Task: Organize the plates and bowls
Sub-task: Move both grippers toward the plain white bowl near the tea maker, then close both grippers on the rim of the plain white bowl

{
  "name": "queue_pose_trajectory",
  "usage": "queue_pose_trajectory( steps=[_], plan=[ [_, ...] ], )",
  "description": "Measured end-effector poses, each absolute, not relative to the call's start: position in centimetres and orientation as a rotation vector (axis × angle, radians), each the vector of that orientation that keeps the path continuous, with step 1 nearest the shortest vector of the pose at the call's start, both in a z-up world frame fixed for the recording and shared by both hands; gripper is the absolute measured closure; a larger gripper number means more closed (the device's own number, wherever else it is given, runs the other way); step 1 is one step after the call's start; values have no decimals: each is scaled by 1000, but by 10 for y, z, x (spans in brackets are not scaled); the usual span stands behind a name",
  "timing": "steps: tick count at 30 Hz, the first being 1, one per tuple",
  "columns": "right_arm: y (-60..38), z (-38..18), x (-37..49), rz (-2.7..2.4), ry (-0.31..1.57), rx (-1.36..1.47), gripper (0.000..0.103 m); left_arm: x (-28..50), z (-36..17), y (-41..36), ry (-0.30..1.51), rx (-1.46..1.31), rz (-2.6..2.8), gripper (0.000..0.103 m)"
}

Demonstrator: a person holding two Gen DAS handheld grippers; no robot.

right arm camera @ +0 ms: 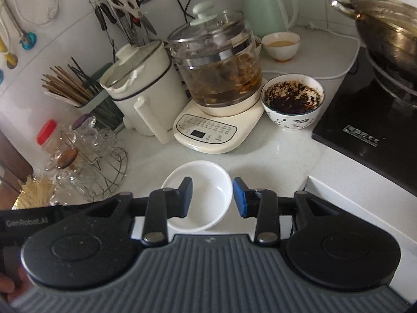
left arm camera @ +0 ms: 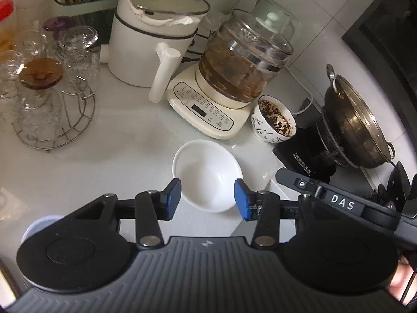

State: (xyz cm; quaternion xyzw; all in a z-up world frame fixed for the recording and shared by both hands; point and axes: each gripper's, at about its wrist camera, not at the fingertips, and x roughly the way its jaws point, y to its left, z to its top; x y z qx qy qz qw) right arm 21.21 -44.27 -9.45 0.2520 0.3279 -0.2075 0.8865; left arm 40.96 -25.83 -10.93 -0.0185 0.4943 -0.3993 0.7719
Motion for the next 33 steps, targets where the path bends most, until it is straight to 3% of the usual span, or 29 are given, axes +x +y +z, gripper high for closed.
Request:
queue_pose_trajectory(
  steps=[6,10,11,26,33],
  plan=[
    [-468,-112,235,-434,733,561,62,434,-118,-279,1081,-35,-844,45],
    [-480,-125,248,-415,776,595,32,448,-128,-289,1092,-10,-813,43],
    [-482,-129,250,-406,780,602,30,452,-131,-292,1100,1,-797,43],
    [-517,-174,281,-420,860,789,32,484,-184,-314,1258,1,-748,44],
    [-520,-188,293,-401,897,851,46,491,-206,-316,1339,-27,-748,44]
  ],
)
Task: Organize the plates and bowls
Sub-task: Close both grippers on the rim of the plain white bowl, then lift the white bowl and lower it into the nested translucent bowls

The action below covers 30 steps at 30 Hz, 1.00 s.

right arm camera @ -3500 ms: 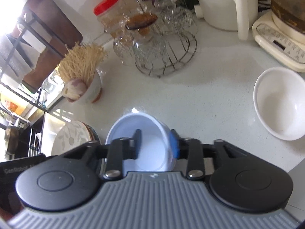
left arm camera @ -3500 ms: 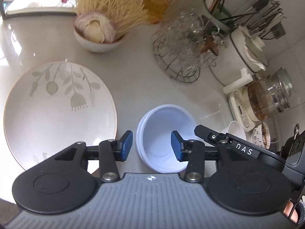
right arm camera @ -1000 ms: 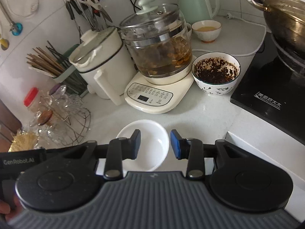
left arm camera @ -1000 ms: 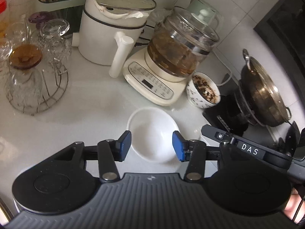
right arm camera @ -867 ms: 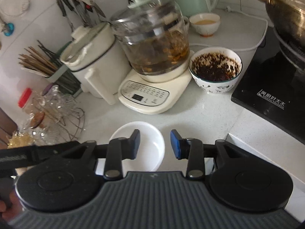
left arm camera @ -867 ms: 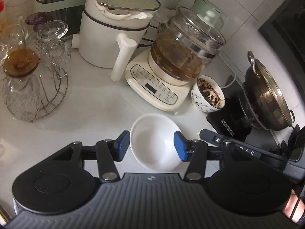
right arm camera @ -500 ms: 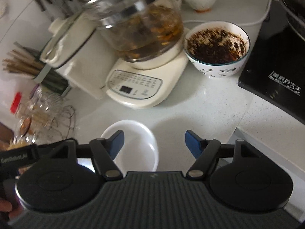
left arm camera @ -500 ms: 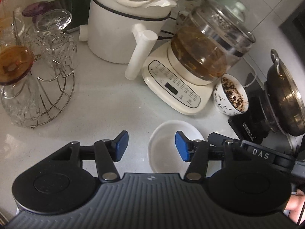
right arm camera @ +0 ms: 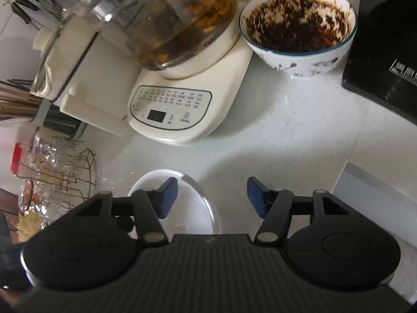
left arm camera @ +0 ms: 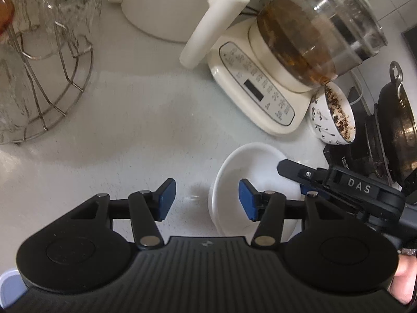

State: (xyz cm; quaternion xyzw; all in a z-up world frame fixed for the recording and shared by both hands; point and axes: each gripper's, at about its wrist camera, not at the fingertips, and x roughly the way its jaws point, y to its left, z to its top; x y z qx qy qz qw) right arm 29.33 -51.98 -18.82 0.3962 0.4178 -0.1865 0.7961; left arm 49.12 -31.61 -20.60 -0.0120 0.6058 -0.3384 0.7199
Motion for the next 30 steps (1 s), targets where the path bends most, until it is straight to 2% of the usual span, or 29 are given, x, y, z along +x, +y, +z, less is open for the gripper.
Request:
queue_pose_trajectory(
  steps=[4,7,9,13,30],
  plan=[
    [-517,-196,299,-399,936,864,62,492,-212,-318,1357,-28,-766,52],
    [-517,-200,302,-401,953,891,76,494,-216,-321,1378,-40,-794,66],
    [-517,-200,305,-407,957,887,79,495,-217,-324,1385,-38,-807,75],
    [-516,-199,308,-406,956,882,88,498,-219,-326,1392,-72,-819,87],
    [-510,-178,318,-350,928,817,89,497,-194,-307,1305,-168,-771,89]
  ],
)
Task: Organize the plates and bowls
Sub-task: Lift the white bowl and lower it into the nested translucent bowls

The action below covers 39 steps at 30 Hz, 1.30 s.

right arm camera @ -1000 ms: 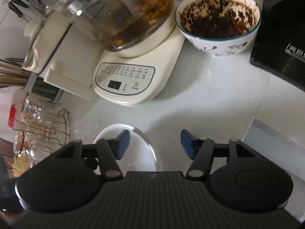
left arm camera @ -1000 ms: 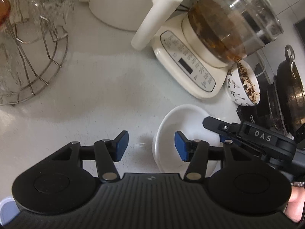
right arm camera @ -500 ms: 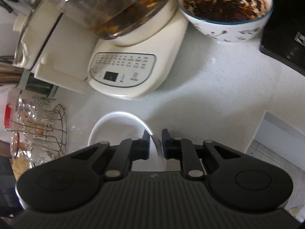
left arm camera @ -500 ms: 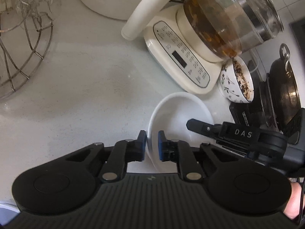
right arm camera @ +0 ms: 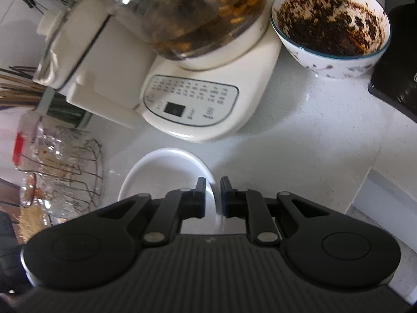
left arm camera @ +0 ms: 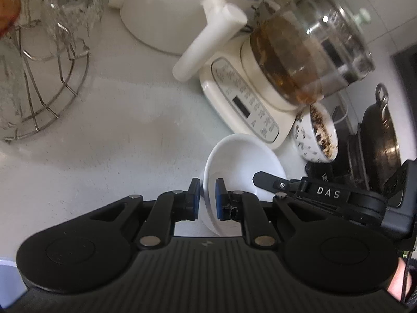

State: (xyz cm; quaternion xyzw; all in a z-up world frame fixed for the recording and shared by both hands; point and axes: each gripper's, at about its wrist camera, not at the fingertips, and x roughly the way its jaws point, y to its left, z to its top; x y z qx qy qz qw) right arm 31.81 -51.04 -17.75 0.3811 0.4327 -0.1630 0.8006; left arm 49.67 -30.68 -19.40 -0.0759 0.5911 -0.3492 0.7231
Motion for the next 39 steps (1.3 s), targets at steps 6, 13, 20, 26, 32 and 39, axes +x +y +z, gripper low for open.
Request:
queue_pose_trajectory(
  steps=[6,13,20,26,32,39],
  plan=[
    [-504,-158,313,-324,904,785,87,492,-174,-304,1262,-183,-762,89],
    [-501,-134,302,-294,848,830,86,480,-148,-288,1218,-224,-757,89],
    [-477,-108,296,-260,818,755,86,469,-126,-265,1210,-247,-738,89],
    [-461,-96,294,-228,801,759,86,464,-108,-241,1190,-242,-731,89],
    [-440,-87,298,-194,792,738,86,458,-96,-215,1160,-248,-717,89],
    [-418,-80,309,-145,806,686,86,455,-90,-184,1128,-292,-689,89]
  ],
)
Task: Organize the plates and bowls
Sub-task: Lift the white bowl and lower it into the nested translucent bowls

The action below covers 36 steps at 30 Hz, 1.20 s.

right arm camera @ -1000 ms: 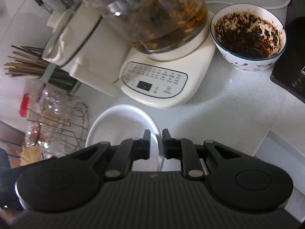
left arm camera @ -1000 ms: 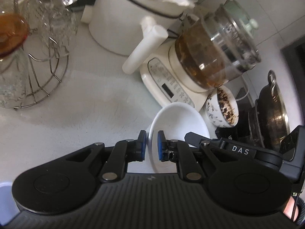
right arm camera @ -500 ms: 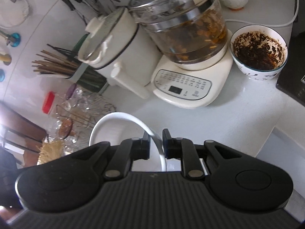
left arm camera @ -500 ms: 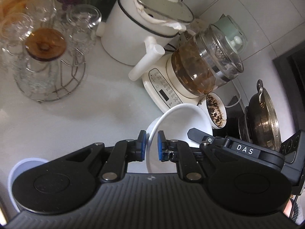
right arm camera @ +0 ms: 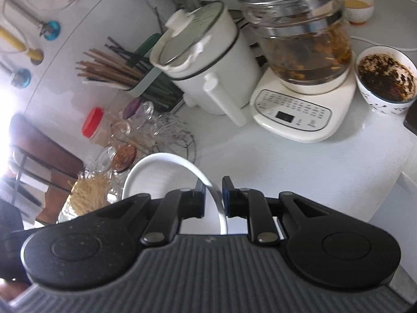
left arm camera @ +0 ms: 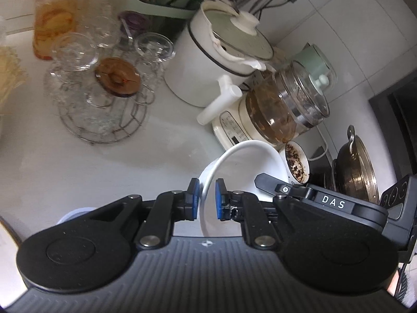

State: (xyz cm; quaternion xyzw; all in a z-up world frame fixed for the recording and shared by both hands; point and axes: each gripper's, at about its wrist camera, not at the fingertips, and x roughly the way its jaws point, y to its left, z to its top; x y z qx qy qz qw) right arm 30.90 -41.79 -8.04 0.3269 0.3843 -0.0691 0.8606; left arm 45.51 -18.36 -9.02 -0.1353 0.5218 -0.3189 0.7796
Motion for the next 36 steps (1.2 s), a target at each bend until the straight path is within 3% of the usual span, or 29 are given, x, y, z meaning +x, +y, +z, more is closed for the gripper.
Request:
queue_pose_trajectory(
  steps=[18,36],
  plan=[
    [-338,-89,347,108,964,537,86,426,-100,-80,1102,-478,-428,89],
    [-298,-136,360,178,1140,460,86,404,-148,-41,1178,-538,-215,89]
  ],
)
